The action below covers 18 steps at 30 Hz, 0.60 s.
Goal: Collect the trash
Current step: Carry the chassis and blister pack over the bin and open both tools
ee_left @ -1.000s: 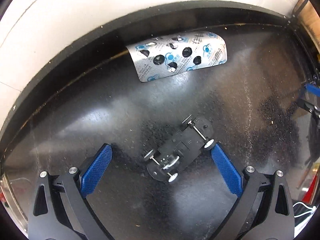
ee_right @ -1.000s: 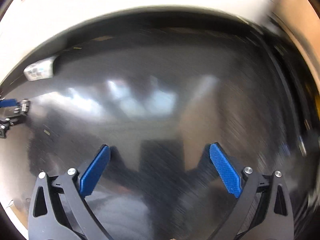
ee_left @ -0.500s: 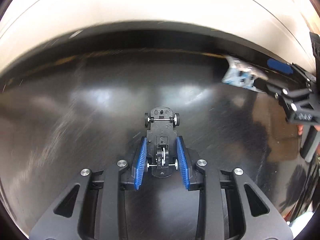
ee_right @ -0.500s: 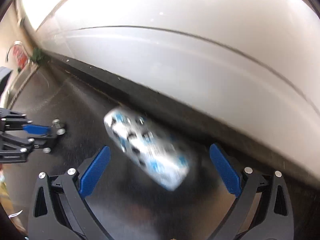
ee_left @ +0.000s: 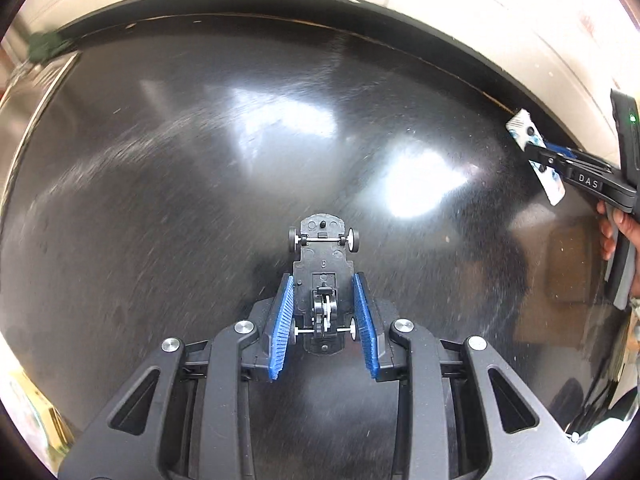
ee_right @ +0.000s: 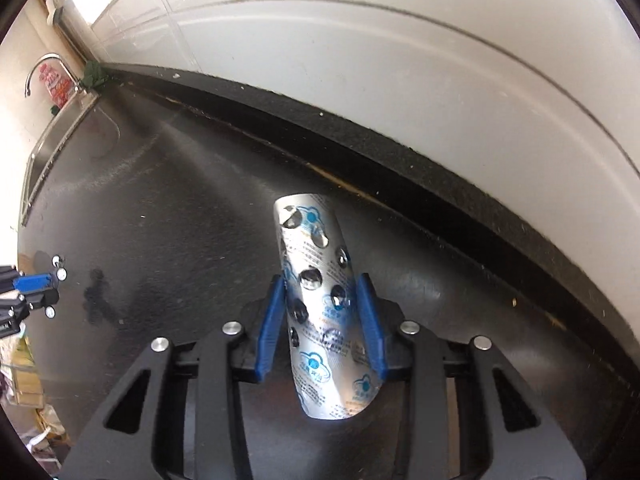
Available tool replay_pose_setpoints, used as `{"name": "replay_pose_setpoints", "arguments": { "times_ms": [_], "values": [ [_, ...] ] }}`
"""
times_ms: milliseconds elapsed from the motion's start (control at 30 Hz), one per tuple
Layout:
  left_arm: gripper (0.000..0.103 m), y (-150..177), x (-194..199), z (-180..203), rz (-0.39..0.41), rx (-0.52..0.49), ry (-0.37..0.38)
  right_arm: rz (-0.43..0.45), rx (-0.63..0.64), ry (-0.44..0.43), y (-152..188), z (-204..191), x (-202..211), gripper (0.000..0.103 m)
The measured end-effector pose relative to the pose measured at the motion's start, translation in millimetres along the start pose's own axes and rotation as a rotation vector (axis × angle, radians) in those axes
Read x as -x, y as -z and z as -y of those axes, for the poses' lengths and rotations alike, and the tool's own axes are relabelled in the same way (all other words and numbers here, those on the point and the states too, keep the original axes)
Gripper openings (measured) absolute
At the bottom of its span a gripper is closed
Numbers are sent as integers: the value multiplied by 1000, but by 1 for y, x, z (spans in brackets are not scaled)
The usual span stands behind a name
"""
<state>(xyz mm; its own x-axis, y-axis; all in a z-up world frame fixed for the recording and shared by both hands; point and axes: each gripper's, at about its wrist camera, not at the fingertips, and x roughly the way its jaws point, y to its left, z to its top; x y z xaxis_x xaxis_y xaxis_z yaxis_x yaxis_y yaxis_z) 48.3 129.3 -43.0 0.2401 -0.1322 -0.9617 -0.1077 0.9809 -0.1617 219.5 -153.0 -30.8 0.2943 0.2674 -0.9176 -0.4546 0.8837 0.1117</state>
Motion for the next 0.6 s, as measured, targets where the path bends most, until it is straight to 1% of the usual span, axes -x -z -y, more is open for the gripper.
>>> {"name": "replay_pose_setpoints", "arguments": {
  "times_ms": [100, 133, 200, 300, 367, 400, 467, 533, 600],
  "values": [
    [29, 27, 17, -11, 27, 23, -7, 27, -16, -5, -3, -9, 17, 36],
    [29, 24, 27, -19, 35, 30, -9, 39, -26, -9, -2, -13, 22, 36],
    [29, 35, 40, -29, 57, 48, -16, 55, -46, -12, 1, -15, 33, 36],
    [29, 51, 58, -42, 83, 83, -39, 73, -64, -17, 1, -34, 44, 36],
    [29, 63, 64, -53, 97, 112, -54, 73, -61, -16, 0, -51, 47, 36],
    [29, 63, 63, -53, 101, 124, -62, 69, -46, -14, -1, -64, 46, 36],
    [29, 75, 70, -67, 108, 143, -86, 63, -13, -14, -3, -89, 44, 36],
    [29, 81, 78, -79, 114, 171, -102, 57, 6, -33, -5, -111, 41, 36],
    [29, 98, 88, -95, 121, 209, -120, 49, 44, -57, -9, -145, 36, 36]
  ]
}}
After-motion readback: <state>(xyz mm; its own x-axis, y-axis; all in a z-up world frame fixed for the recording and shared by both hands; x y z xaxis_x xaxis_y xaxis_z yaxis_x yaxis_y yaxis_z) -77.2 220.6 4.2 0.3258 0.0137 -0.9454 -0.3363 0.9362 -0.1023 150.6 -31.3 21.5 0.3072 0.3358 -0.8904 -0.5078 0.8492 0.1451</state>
